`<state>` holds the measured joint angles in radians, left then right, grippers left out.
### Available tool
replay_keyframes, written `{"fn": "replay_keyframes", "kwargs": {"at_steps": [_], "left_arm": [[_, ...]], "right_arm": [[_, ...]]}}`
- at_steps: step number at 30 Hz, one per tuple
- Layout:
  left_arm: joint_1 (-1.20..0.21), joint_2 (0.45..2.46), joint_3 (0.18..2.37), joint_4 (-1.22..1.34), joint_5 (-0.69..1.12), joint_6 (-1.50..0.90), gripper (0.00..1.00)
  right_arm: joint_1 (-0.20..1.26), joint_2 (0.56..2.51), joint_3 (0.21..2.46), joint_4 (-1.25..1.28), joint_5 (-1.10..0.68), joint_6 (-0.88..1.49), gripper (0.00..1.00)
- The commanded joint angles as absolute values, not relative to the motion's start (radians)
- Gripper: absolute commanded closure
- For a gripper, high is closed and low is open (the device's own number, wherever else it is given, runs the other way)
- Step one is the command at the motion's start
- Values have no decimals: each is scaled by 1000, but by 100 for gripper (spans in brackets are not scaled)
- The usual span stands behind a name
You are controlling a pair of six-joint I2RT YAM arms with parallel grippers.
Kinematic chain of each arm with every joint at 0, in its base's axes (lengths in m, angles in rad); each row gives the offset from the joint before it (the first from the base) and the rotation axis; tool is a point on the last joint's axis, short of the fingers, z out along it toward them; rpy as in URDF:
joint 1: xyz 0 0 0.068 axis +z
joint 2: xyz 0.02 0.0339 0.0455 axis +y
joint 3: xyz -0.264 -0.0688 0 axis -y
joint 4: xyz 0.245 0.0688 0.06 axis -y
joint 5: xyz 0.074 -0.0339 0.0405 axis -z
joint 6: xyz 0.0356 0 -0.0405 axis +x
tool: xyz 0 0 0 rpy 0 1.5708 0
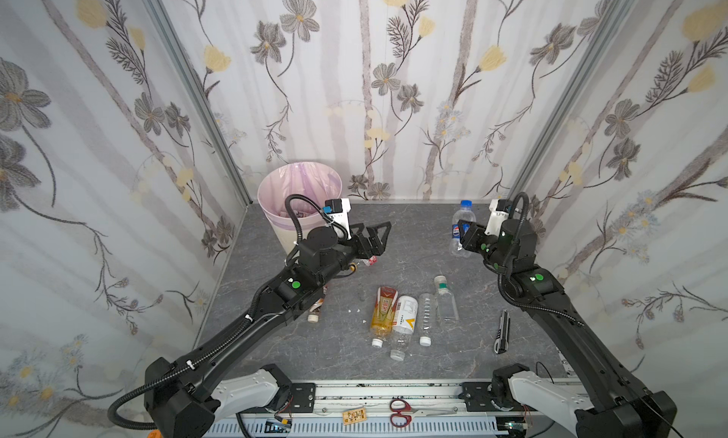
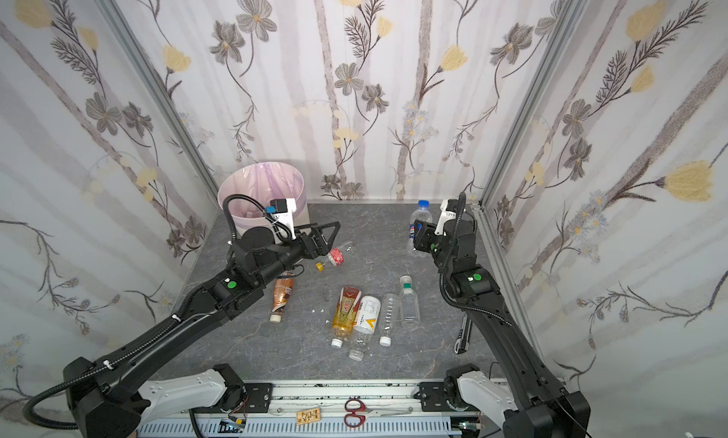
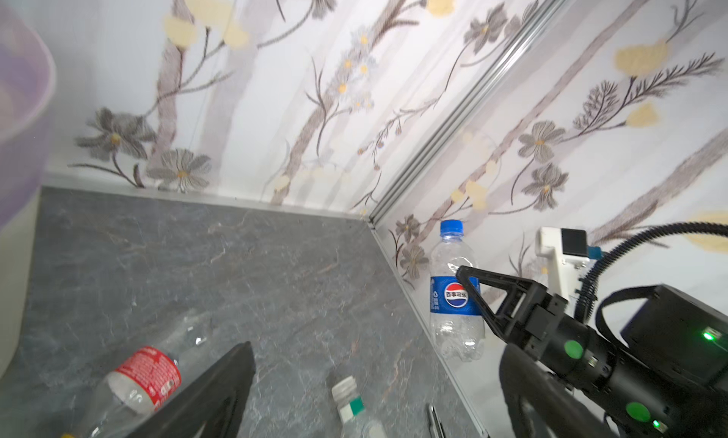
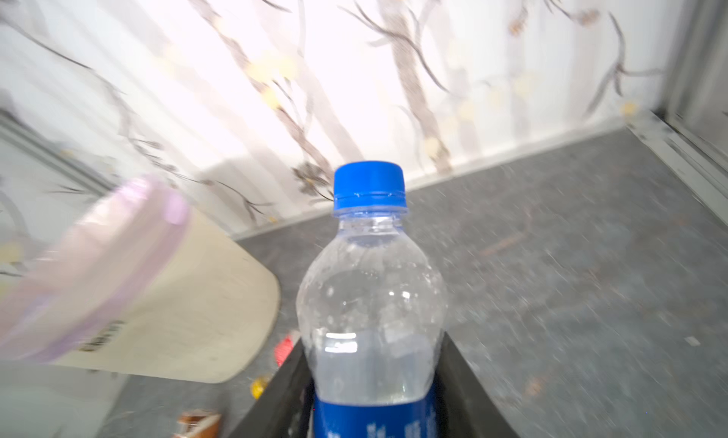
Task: Throw the plastic bottles in the bin
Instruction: Pick up the plastic bottle from the middle-right of the table, then throw the plastic bottle into the trash bin.
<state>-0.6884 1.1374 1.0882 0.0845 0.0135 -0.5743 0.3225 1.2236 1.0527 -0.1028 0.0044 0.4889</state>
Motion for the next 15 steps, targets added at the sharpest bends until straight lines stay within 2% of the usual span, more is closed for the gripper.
{"fn": "replay_keyframes", "kwargs": {"at_steps": [1, 7, 12, 15], "left_arm": [[-630, 1121, 1151, 8, 0, -558, 0], [-485, 1045, 1195, -31, 1, -591, 0], [-408, 957, 1170, -45, -29, -603, 0], [-371, 920, 1144, -52, -28, -609, 0]], "right_arm": [[389, 1256, 1165, 44, -31, 486, 55], [497, 1350, 1336, 318, -49, 465, 54], [564, 1403, 1359, 594, -21, 462, 54], [600, 1468, 1411, 671, 0, 454, 53]]}}
